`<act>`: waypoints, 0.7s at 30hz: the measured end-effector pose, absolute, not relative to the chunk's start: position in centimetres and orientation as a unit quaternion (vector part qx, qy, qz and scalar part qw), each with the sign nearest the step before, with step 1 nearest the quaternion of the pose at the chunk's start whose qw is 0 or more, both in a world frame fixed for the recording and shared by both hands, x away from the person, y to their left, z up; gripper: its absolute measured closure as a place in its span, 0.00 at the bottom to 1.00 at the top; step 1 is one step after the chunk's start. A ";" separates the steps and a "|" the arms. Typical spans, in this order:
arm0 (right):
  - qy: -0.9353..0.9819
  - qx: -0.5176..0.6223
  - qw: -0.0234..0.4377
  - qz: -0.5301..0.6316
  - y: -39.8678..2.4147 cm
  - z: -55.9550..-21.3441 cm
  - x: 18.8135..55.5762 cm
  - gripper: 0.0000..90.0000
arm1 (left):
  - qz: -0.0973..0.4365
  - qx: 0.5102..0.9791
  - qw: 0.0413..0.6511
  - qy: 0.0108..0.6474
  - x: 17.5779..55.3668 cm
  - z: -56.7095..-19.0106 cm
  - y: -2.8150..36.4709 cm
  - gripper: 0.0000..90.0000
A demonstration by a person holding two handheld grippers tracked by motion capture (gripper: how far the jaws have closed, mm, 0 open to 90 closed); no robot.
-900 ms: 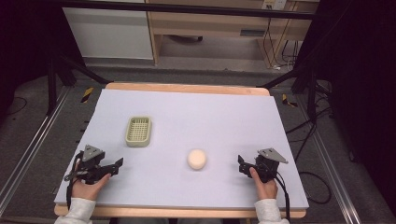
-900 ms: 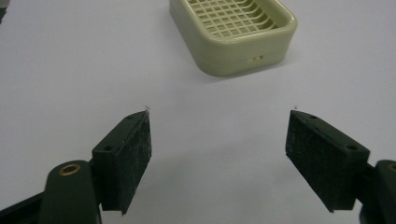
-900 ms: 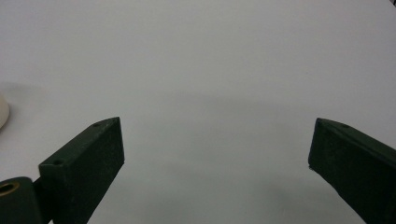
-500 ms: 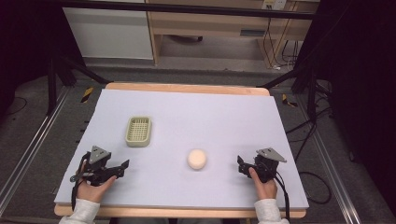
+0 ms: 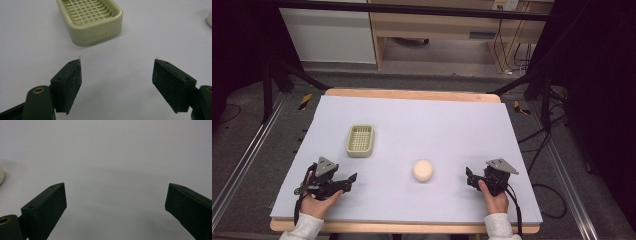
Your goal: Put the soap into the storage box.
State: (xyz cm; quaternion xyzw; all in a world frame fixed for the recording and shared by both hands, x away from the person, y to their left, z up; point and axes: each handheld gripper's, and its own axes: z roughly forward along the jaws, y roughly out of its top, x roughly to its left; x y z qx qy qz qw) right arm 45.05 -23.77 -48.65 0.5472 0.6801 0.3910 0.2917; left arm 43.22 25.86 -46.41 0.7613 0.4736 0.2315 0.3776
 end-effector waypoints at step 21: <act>0.682 0.547 0.287 0.392 -23.8 -48.7 45.1 0.04 | 0.221 0.769 0.393 0.454 43.4 -46.0 23.3 0.28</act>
